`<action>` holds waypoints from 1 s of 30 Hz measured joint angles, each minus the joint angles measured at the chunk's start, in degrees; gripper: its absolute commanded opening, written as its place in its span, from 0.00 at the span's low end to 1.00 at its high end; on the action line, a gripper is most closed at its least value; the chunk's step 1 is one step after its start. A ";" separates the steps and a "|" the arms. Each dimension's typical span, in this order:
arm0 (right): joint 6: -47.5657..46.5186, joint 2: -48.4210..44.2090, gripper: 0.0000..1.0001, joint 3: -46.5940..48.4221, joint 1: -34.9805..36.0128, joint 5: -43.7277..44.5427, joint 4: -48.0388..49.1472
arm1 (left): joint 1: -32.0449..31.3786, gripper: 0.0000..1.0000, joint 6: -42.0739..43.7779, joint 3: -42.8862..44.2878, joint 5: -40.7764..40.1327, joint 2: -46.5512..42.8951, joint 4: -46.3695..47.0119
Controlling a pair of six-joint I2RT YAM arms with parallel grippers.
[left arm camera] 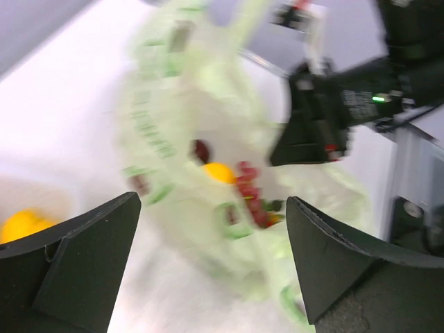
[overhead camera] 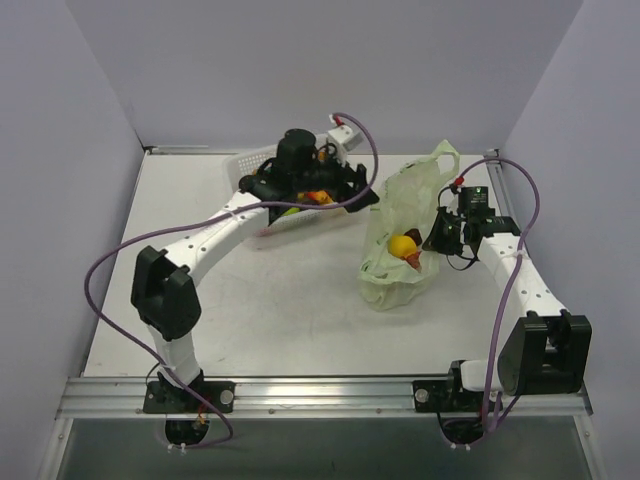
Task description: Place the fake fruits into the plastic bag and tie a complex knot
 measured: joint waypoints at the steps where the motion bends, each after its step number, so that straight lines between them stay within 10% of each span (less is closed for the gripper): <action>1: 0.00 -0.04 0.00 -0.09 -0.02 -0.02 0.02 | 1.86 0.97 0.76 -0.96 -1.16 -1.68 -0.42; 9: -0.20 -0.46 0.00 -0.24 -0.02 -0.39 0.24 | 17.84 0.97 4.96 -4.07 -18.23 -5.97 -5.88; 30: -0.39 -0.79 0.00 -0.35 0.00 -0.46 0.42 | 18.51 0.96 -2.01 -6.56 -31.21 5.14 -17.57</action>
